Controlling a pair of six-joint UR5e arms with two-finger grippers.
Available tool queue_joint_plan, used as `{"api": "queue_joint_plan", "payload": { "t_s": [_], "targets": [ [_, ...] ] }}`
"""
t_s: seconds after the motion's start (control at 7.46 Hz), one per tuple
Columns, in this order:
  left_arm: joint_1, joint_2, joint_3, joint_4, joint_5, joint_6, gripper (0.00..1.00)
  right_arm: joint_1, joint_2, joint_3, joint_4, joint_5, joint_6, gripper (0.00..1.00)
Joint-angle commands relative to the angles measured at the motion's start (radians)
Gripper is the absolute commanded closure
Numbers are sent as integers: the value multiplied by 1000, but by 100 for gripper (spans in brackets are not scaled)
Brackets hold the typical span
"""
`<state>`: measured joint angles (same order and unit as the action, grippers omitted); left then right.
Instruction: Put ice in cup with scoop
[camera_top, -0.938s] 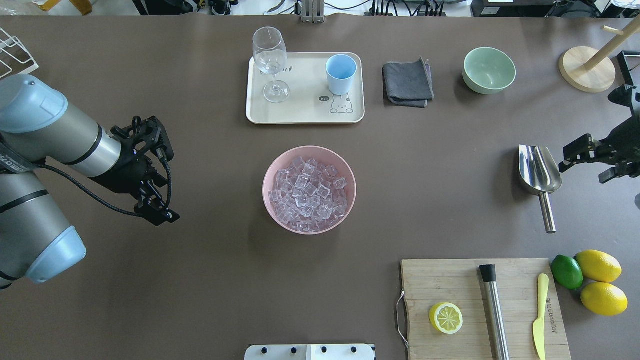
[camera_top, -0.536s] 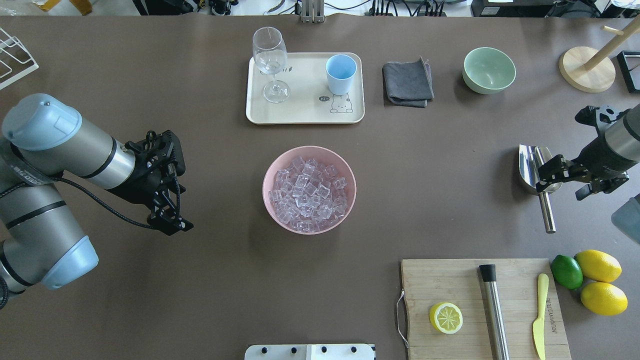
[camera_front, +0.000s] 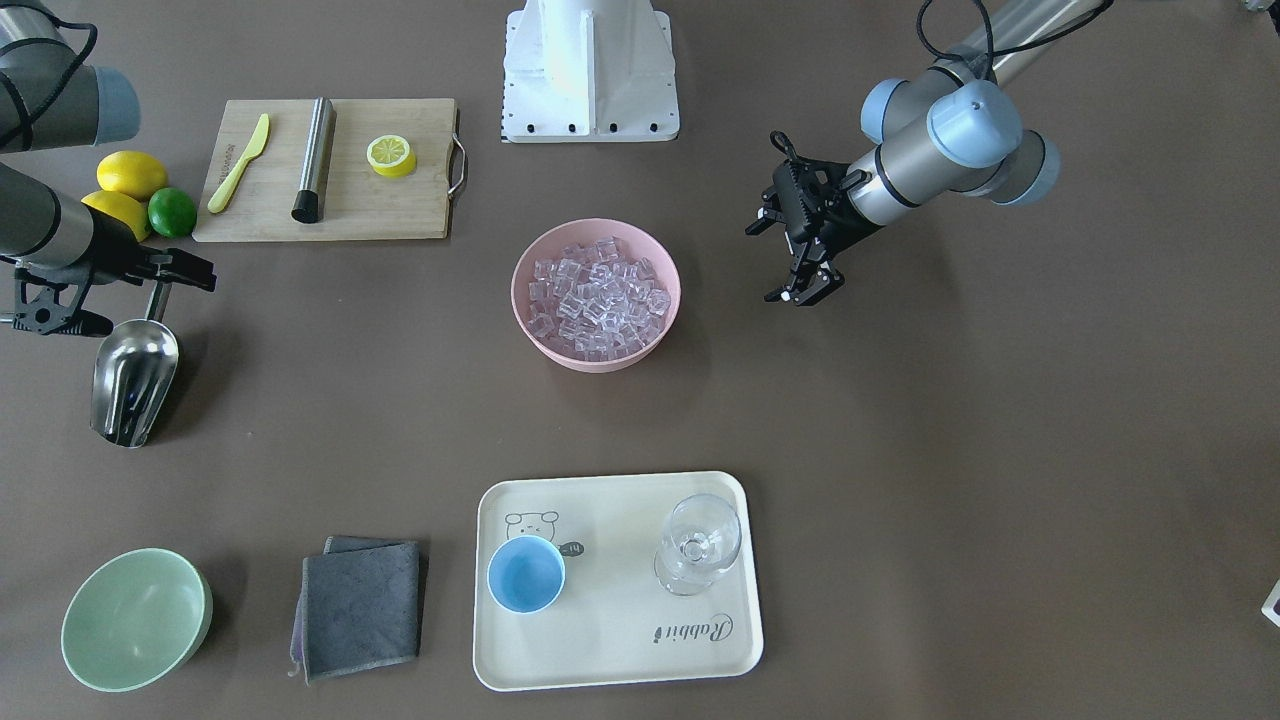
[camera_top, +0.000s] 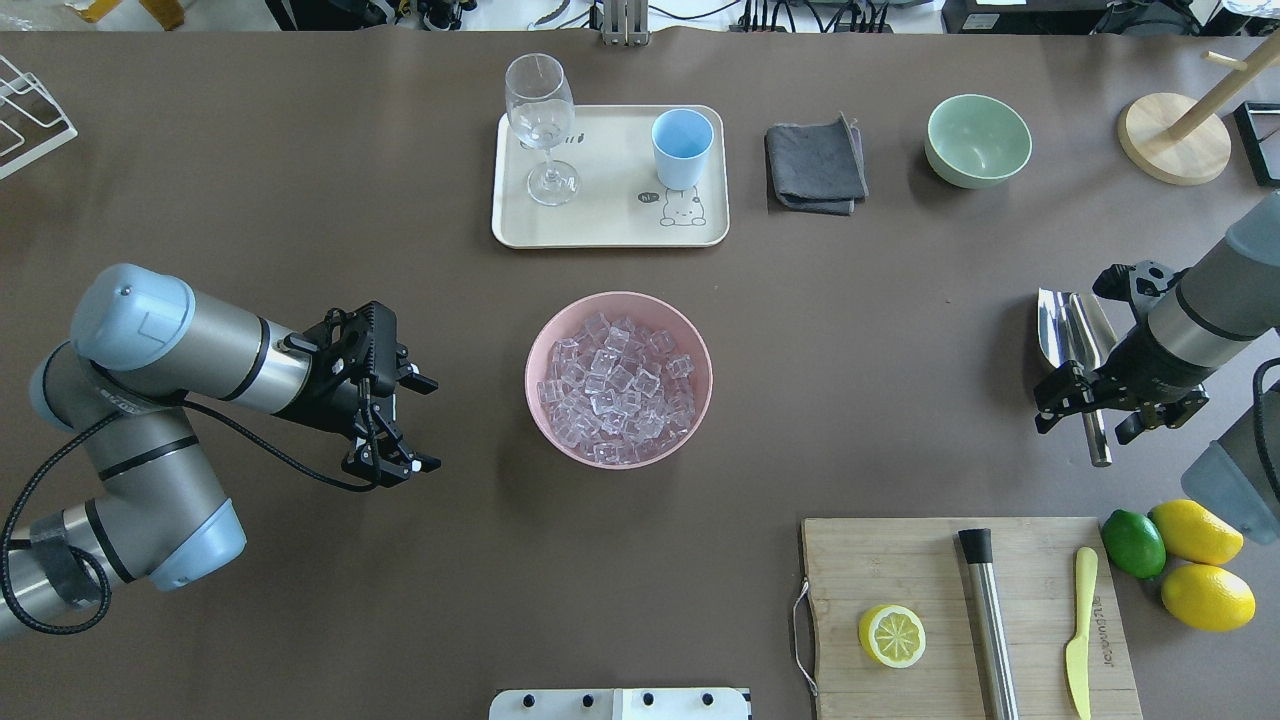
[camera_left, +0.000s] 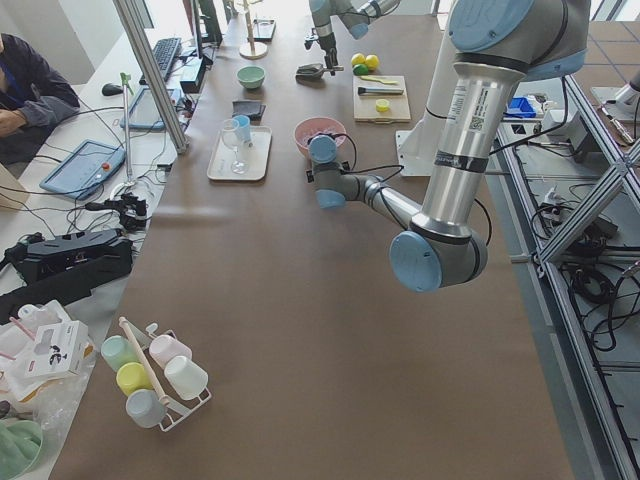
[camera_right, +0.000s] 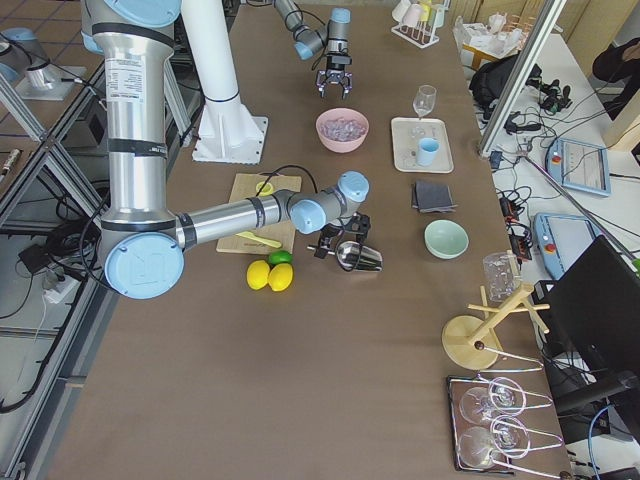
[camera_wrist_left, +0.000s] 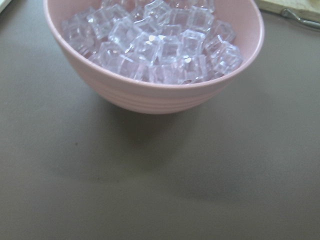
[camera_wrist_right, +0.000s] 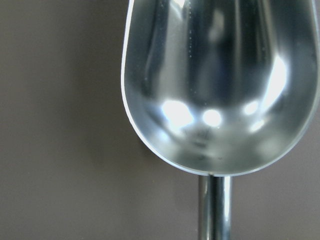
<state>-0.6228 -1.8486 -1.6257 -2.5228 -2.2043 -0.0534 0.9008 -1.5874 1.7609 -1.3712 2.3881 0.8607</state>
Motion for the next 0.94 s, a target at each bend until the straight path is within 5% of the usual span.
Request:
{"api": "queue_joint_plan", "payload": {
  "t_s": [0.0,0.27,0.4,0.67,0.8],
  "targets": [
    [51,-1,76,-244,64,124,2,-23,-11,-3,1,-12,1,0],
    [37,-7,76,-252,77,161,2,-23,-35,-3,3,-38,-9,1],
    [34,-11,76,-263,78,159,2,-23,-36,-4,1,-38,-9,16],
    [40,-75,137,-258,69,153,2,-23,-34,-6,1,-41,-9,68],
    [38,-101,171,-258,63,152,2,-23,-34,-6,1,-50,-9,82]
  ]
}}
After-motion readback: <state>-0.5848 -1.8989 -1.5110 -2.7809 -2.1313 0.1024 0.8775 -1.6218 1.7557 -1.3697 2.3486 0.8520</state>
